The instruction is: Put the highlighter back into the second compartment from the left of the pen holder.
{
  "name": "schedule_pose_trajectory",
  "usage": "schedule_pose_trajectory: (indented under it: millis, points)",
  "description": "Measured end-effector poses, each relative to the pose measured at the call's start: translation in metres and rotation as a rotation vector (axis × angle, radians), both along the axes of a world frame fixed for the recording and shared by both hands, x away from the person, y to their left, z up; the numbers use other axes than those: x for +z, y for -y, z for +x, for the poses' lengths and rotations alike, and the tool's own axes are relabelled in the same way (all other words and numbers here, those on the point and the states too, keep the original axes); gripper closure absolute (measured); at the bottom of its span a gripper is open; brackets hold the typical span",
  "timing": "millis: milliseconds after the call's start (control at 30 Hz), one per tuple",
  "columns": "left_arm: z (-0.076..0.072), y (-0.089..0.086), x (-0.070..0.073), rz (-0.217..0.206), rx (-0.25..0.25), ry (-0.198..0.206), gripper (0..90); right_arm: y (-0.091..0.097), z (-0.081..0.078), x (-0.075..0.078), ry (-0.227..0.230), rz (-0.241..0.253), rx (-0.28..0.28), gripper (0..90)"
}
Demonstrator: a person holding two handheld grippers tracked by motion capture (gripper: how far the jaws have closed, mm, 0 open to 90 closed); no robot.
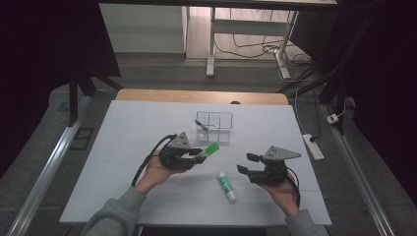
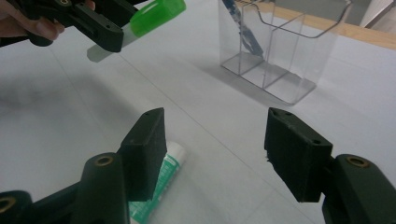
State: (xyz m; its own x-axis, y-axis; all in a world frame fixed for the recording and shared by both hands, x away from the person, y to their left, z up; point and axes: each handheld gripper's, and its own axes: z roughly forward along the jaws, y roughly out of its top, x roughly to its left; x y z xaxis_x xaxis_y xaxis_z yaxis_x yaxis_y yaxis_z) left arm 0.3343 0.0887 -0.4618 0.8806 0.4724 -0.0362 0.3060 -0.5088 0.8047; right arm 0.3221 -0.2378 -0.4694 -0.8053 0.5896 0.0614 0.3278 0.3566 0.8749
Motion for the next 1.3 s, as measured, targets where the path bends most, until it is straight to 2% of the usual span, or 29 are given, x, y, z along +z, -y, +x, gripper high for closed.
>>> schedule_pose_trajectory:
  millis: [367,533,767,1300]
  points:
    - [-0.002,0.008,-0.002,0.014,-0.011,0.006,65.5,-0.023,0.003,0.001,0.003,0.025,0.026,38.2]
    - [-0.002,0.011,-0.004,0.035,-0.018,0.015,65.5,-0.029,0.005,0.0,-0.005,0.041,0.03,38.1]
    - [-0.005,0.019,-0.008,0.057,-0.023,0.036,65.5,-0.035,0.008,0.0,-0.023,0.073,0.028,38.2]
    - [-0.011,0.032,-0.014,0.081,-0.034,0.093,65.4,-0.051,0.013,-0.005,-0.069,0.092,0.052,41.8]
